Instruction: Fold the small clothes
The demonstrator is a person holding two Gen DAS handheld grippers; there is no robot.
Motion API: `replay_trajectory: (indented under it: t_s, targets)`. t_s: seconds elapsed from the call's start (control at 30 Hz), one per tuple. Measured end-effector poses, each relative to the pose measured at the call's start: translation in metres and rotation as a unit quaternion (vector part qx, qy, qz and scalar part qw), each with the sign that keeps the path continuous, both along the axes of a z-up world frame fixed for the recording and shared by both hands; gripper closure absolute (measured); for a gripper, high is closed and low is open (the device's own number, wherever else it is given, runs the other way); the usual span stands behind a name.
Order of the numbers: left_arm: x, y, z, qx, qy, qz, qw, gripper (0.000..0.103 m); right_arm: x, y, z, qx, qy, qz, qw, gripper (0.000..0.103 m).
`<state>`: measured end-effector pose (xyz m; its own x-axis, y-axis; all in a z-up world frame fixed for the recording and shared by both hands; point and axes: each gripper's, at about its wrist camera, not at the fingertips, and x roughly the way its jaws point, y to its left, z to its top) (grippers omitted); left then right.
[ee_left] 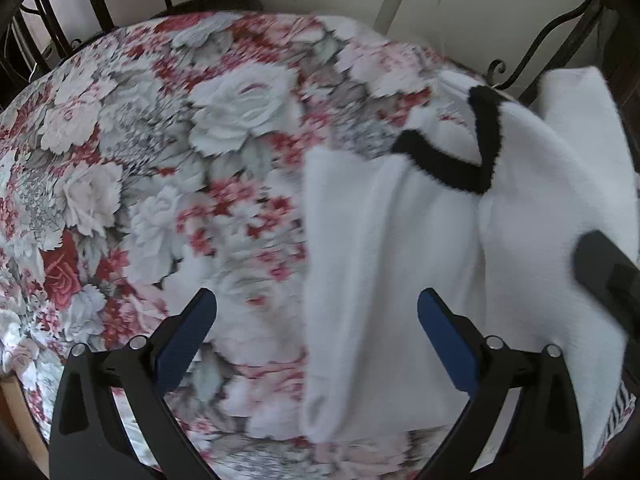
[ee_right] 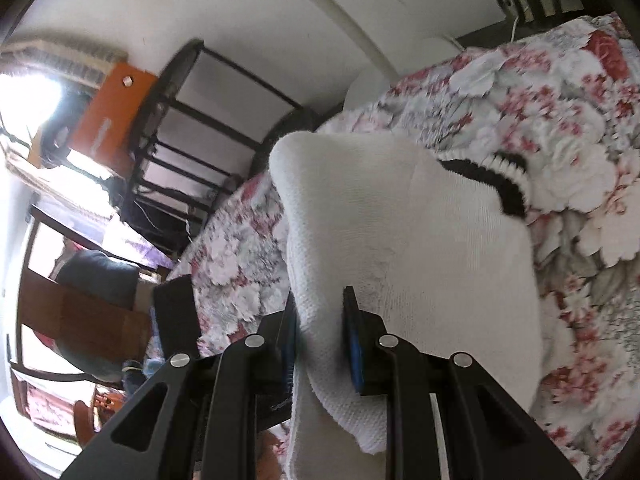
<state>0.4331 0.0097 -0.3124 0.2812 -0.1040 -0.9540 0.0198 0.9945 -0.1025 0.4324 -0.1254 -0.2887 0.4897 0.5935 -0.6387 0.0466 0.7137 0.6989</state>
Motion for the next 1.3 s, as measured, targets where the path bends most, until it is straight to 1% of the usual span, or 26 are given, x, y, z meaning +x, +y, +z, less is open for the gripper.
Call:
replay_trajectory:
  t_s: [0.1,0.17,0.27,0.37,0.4,0.47,0.5,0.53,0.6,0.63,0.67,0.73,0.77,0.83,0.87,0.93,1.03,1.13,1.2,1.23,1.27,1.3]
  targets:
    - [-0.001,0.01,-0.01,0.011,0.01,-0.004,0.9999,0.005,0.007,0.016,-0.017,-0.009,0.018,0.001,1.0,0.081]
    - [0.0,0.021,-0.016,0.012,0.02,0.003,0.9997,0.005,0.009,0.026,-0.027,-0.018,0.028,0.005,0.999,0.081]
    - [-0.01,0.04,-0.013,0.011,0.024,0.019,0.9995,0.005,0.01,0.036,-0.04,-0.023,0.035,0.007,0.999,0.081]
    - [-0.015,0.055,-0.012,0.02,0.026,0.025,0.9991,0.005,0.011,0.043,-0.048,-0.026,0.04,0.009,0.999,0.081]
    - [-0.016,0.059,-0.013,0.024,0.026,0.025,0.9991,0.005,0.011,0.045,-0.051,-0.027,0.044,0.013,0.999,0.078]
    - [-0.02,0.066,-0.012,0.034,0.025,0.023,0.9989,0.005,0.014,0.048,-0.06,0.009,0.06,0.02,0.998,0.064]
    - [-0.022,0.068,-0.011,0.037,0.024,0.023,0.9988,0.005,0.015,0.052,-0.067,0.034,0.077,0.028,0.996,0.055]
    - [-0.024,0.072,-0.01,0.04,0.024,0.023,0.9987,0.005,0.015,0.057,-0.072,0.041,0.086,0.039,0.995,0.053]
    - [-0.027,0.08,-0.006,0.048,0.022,0.026,0.9983,0.005,0.014,0.061,-0.063,0.017,0.068,0.045,0.997,0.053]
    - [-0.027,0.082,-0.005,0.049,0.02,0.028,0.9982,0.005,0.014,0.061,-0.059,0.018,0.062,0.047,0.997,0.055]
    - [-0.028,0.087,-0.001,0.048,0.017,0.033,0.9981,0.005,0.013,0.058,-0.05,0.035,0.049,0.048,0.997,0.057]
    - [-0.03,0.092,0.008,0.033,0.011,0.043,0.9985,0.005,0.01,0.049,-0.032,0.051,0.022,0.042,0.998,0.061]
    - [-0.028,0.094,0.014,0.023,0.008,0.045,0.9987,0.005,0.008,0.043,-0.018,0.043,0.001,0.037,0.998,0.063]
    - [-0.03,0.091,0.027,0.005,0.0,0.04,0.9992,0.005,0.004,0.032,0.001,0.018,-0.026,0.031,0.999,0.073]
    - [-0.031,0.084,0.032,0.001,-0.006,0.031,0.9995,0.005,0.0,0.025,0.01,-0.007,-0.039,0.026,0.999,0.075]
    - [-0.035,0.067,0.039,0.004,-0.014,0.01,0.9998,0.005,-0.008,0.013,0.017,-0.057,-0.045,0.014,0.997,0.082]
    - [-0.04,0.037,0.041,0.011,-0.017,-0.023,0.9995,0.005,-0.019,-0.002,0.009,-0.099,-0.026,0.016,0.995,0.085]
    - [-0.039,0.008,0.03,0.024,-0.009,-0.045,0.9986,0.005,-0.034,-0.007,-0.007,-0.135,0.004,0.043,0.99,0.085]
    - [-0.038,-0.002,0.013,0.056,-0.001,-0.061,0.9966,0.005,-0.038,-0.003,-0.019,-0.156,0.015,0.06,0.986,0.085]
    - [-0.04,-0.005,0.004,0.079,0.009,-0.069,0.9944,0.004,-0.04,-0.003,-0.026,-0.16,0.022,0.067,0.985,0.085]
    - [-0.04,-0.007,-0.006,0.089,0.016,-0.073,0.9933,0.004,-0.04,-0.002,-0.037,-0.159,0.037,0.074,0.984,0.085]
    - [-0.041,-0.006,-0.014,0.088,0.024,-0.074,0.9931,0.004,-0.04,0.0,-0.048,-0.15,0.051,0.08,0.984,0.086]
